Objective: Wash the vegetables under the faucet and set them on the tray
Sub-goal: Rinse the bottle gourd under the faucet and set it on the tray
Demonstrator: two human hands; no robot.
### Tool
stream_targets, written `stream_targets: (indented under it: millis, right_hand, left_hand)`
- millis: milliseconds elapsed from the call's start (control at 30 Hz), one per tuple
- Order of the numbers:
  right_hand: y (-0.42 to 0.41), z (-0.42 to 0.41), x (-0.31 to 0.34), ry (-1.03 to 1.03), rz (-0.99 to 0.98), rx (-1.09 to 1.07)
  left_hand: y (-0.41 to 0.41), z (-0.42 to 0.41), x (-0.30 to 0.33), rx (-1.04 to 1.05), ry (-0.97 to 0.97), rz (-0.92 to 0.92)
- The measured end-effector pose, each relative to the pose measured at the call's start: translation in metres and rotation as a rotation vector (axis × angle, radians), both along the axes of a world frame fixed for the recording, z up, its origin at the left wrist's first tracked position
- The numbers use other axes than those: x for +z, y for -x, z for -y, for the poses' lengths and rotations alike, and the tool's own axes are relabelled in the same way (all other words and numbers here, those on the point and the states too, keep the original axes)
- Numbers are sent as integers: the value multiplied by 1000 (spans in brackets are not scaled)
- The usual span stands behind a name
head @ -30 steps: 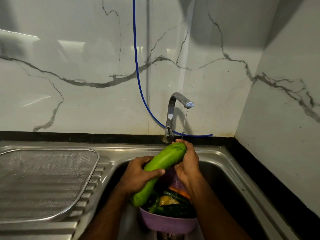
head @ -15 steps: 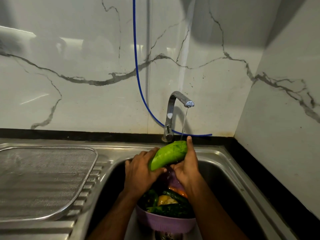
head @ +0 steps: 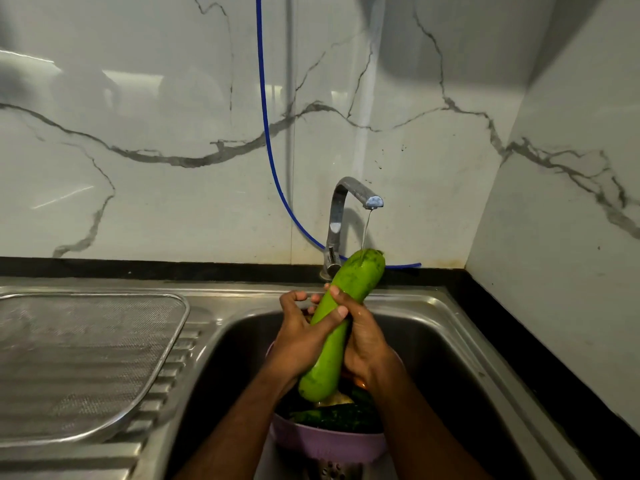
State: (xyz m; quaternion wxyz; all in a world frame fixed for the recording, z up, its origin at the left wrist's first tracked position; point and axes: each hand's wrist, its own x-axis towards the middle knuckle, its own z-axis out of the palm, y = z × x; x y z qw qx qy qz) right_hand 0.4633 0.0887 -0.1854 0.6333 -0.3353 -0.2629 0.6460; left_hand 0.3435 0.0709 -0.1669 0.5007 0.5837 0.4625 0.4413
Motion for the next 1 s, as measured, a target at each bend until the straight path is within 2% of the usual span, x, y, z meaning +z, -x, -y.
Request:
stream_targets:
  millis: [100, 200, 267, 333, 400, 467, 633, 733, 800, 900, 1000]
  right_hand:
    - [-2, 9, -1, 42, -22, 82]
    - [-5, 10, -4, 98, -15, 75]
    - [-3, 5, -2, 133, 60, 69]
    - [-2, 0, 2, 152, 176, -27]
    - [-2, -6, 3, 118, 303, -164]
    - [3, -10, 3, 91, 345, -244]
    - [9, -13, 0, 90, 275, -383]
    - [3, -18, 1, 82, 358, -477]
    - [0, -21, 0, 107, 269, -475]
    - [-8, -19, 1, 151, 103, -439]
    - [-15, -13, 7, 95, -85, -302]
  left_hand:
    - [3, 2, 6, -80, 195, 144]
    - [-1, 0, 5, -145, 354, 235]
    - [-2, -1, 3, -153, 409, 286]
    - [-1, -3, 2, -126, 430, 344]
    - [0, -4, 1, -98, 369, 284]
    - [1, -5, 0, -95, 245, 146]
    - [9, -9, -8, -22, -189, -384]
    - [18, -8, -9, -17, -313, -623]
    - [25, -10, -8, -1, -374, -763]
    - [33, -15, -10, 34, -455, -777]
    - [38, -17, -12, 23, -424, -557]
